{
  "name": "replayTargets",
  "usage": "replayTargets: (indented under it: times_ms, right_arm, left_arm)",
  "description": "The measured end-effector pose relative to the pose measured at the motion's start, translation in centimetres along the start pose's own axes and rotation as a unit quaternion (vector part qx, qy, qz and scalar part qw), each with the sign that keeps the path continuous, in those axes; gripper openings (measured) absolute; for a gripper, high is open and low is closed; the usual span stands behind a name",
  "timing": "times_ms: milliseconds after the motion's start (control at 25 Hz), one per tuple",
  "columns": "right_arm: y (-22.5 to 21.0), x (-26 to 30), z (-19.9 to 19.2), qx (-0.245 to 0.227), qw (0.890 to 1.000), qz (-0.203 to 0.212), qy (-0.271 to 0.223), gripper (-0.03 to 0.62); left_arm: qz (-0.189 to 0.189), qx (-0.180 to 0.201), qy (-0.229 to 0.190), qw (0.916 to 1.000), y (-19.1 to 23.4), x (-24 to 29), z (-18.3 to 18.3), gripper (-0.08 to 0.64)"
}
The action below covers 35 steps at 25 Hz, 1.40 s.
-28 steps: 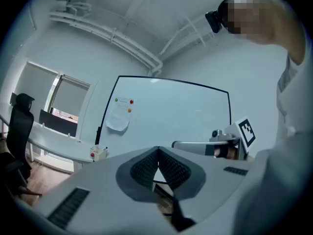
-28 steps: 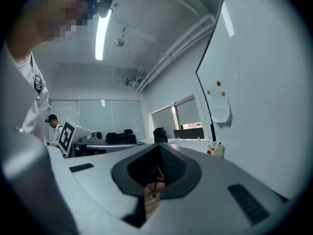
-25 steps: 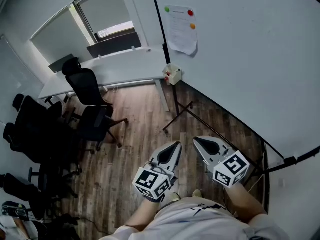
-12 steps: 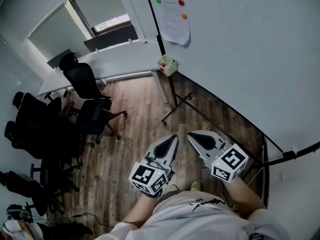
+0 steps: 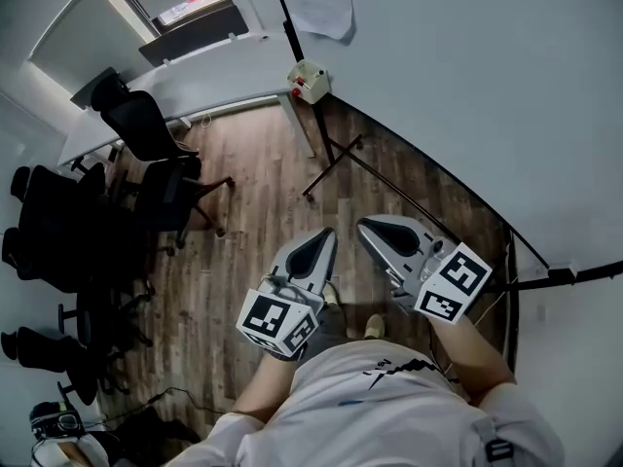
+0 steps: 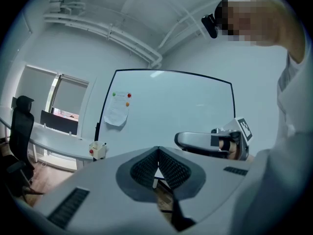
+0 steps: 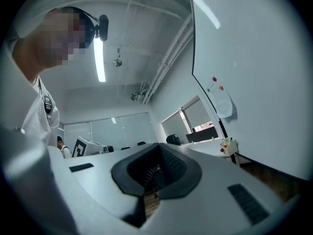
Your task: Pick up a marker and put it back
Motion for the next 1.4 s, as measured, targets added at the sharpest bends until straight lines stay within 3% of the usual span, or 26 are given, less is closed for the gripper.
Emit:
replayTargets:
  times_ms: [440,1000,1400]
  right_arm:
    - [-5.8,5.9,-0.1,-0.013,0.999,-0.04,0.025,0.012]
    - [-15.1,18.7,1.4,-0.033,0.993,-0.11,0.032,0.012]
    - [-21.7,20.6,1.8,-0.037,0.988,-0.146,0.038,0.012]
  left_arm:
    - [-0.023,-0.012,-0.001,0.9997,7.3,6.0,0.4,0.011]
    - [-0.077,0.029,0.003,0.9966,21.6,16.5,4.4,0.012]
    - [-0.091,0.059,0.022,0.9938,25.4,24.3,3.8,0.012]
Point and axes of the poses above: the fingertips, and each gripper's own axes: x forward along the fingers, y to its left, z out of its top, the point moved 10 cm from there along -x, backward along the fingers, and after that the axes turned 10 degrees about z, right-handed, at the moved point
